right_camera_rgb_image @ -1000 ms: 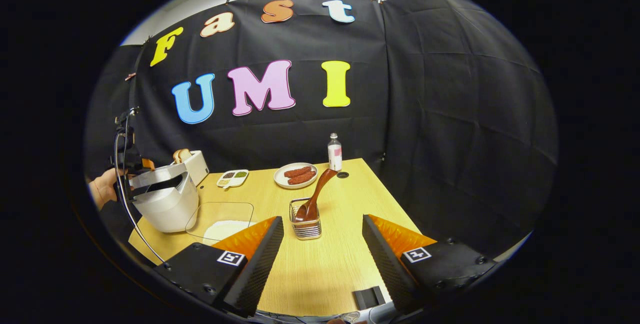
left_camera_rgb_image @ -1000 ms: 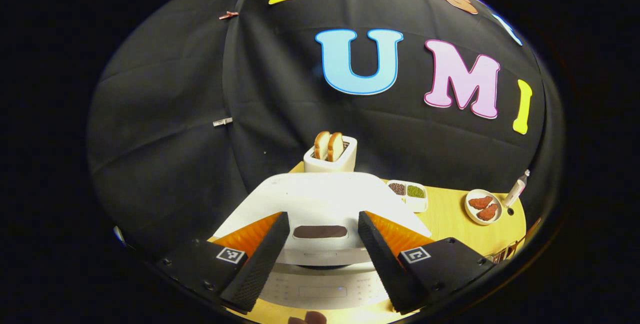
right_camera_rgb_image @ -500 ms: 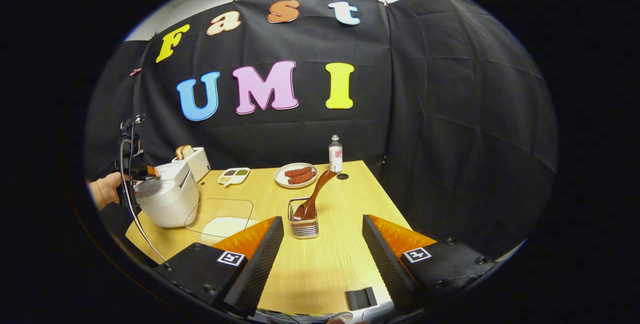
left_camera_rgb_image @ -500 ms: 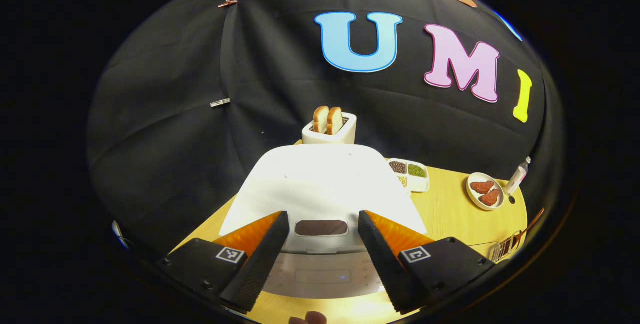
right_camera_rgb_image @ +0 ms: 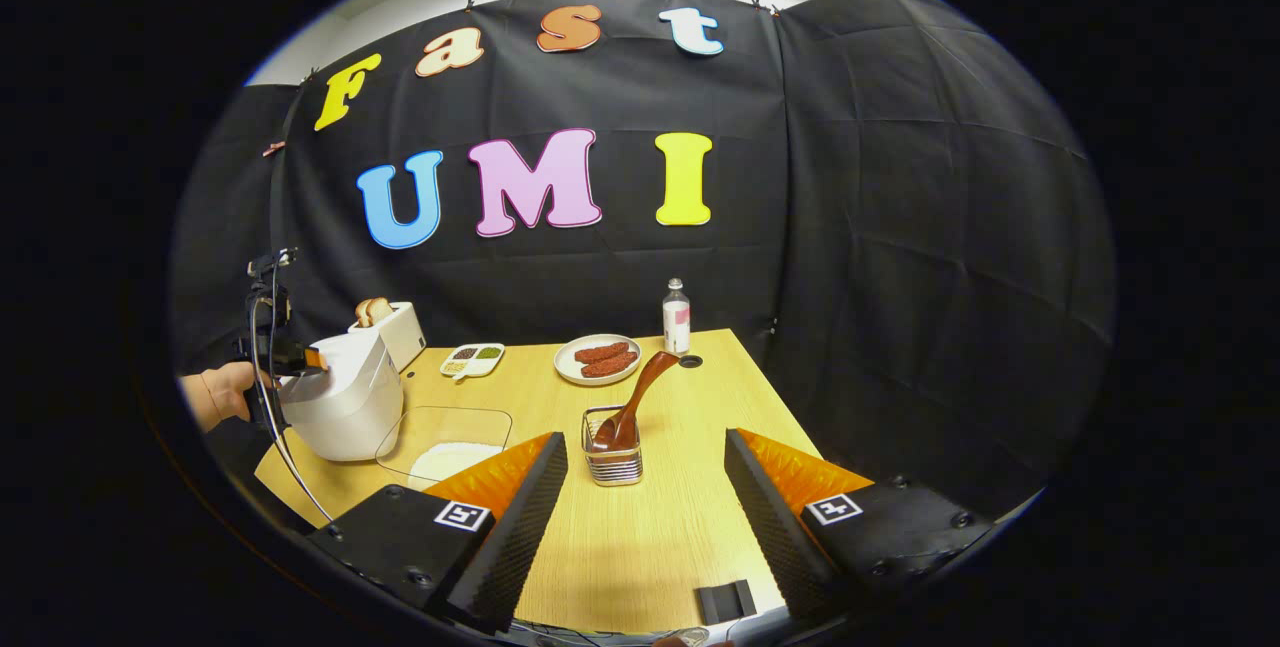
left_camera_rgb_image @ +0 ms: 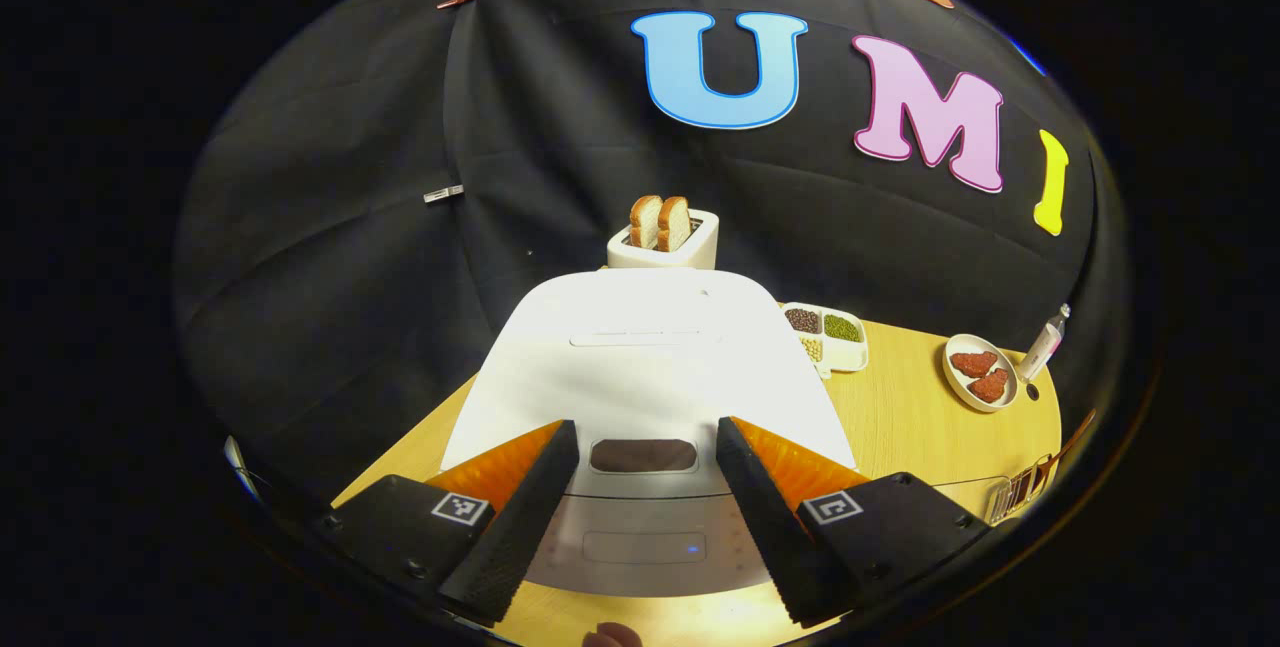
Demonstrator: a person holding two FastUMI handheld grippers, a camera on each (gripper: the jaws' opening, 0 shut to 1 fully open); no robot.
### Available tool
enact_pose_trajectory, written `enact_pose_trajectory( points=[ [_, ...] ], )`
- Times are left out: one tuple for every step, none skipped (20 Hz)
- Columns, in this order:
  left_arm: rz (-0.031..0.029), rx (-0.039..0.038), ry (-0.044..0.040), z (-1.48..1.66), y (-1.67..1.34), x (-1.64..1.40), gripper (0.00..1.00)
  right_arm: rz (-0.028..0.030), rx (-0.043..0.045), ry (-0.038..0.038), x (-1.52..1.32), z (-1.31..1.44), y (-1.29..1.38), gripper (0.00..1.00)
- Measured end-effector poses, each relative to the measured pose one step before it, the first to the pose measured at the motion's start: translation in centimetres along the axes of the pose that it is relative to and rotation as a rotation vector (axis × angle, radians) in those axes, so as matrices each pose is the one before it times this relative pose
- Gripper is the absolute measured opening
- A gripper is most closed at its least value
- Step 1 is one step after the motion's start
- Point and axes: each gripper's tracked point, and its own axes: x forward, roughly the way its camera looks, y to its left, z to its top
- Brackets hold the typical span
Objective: Close the left gripper, press the button to open the rice cooker; take a wooden spoon from the chopstick holder with the right hand, scoop a spoonful of rice and pour it into the rice cooker, then put the wooden spoon back into the chopstick holder.
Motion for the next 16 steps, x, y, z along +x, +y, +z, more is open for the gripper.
enact_pose_trajectory(
  points=[
    [-0.00276,-0.00266,-0.00076,-0.042,0.14,0.025,0.99,0.00105,-0.00139,0.00092,0.086,0.009,0.059,0.98],
    [-0.00111,0.00498,-0.0032,-0.027,-0.057,0.026,0.99,0.00133,0.00111,0.0006,0.098,0.001,0.144,0.99],
    [-0.00017,0.01035,-0.00759,-0.168,-0.041,-0.018,0.99,0.00015,0.00275,0.00059,0.058,-0.067,0.073,0.99],
    [0.00078,0.0039,-0.01501,-0.068,0.019,-0.041,0.99,0.0,0.0027,-0.00065,0.045,0.079,0.067,0.99],
    [0.00112,-0.00076,-0.01618,0.124,0.005,-0.002,1.0,0.00008,0.00232,-0.00473,-0.021,0.162,0.021,0.99],
    [0.00162,-0.00077,-0.00784,-0.008,-0.043,-0.016,0.99,0.00085,-0.0004,-0.00358,-0.027,0.116,0.09,0.99],
    [0.00056,-0.00468,-0.01125,0.122,0.09,-0.099,1.0,0.00087,-0.00263,-0.00227,-0.15,0.113,0.009,0.99],
    [-0.00569,-0.00778,0.00532,0.016,-0.02,0.049,0.99,0.00275,-0.00393,-0.00122,-0.098,0.076,0.025,0.99],
    [-0.00808,0.00158,-0.00677,0.156,-0.006,-0.198,0.99,0.00286,-0.00426,-0.00183,-0.114,0.138,0.02,0.99],
    [-0.00391,0.00535,0.00455,-0.145,0.089,-0.053,0.99,0.00318,-0.00258,-0.00169,-0.001,0.133,0.071,0.99],
    [-0.00368,-0.00251,-0.00352,0.065,0.125,-0.346,0.98,0.00183,-0.00152,-0.0042,-0.008,0.273,0.017,0.99],
    [-0.0027,-0.00799,-0.01478,0.382,0.216,-0.301,0.98,0.0018,0.00023,-0.00471,0.011,0.275,0.04,0.99],
    [-0.01359,-0.01768,-0.01666,0.376,-0.102,-0.519,0.96,0.00222,0.00234,-0.00343,0.059,0.201,0.114,0.99],
    [-0.01916,-0.02085,-0.01698,0.456,-0.321,-0.652,0.95,0.00325,0.00206,-0.0051,0.027,0.269,0.239,0.99],
    [-0.01603,-0.01464,-0.01806,0.346,-0.619,-0.41,0.96,0.00325,-0.00248,-0.00485,0.028,0.229,0.278,0.99],
    [-0.01385,-0.00504,-0.02108,0.7,-0.158,-0.735,0.96,0.0035,-0.00573,-0.00357,-0.041,0.25,0.185,0.99]
  ],
)
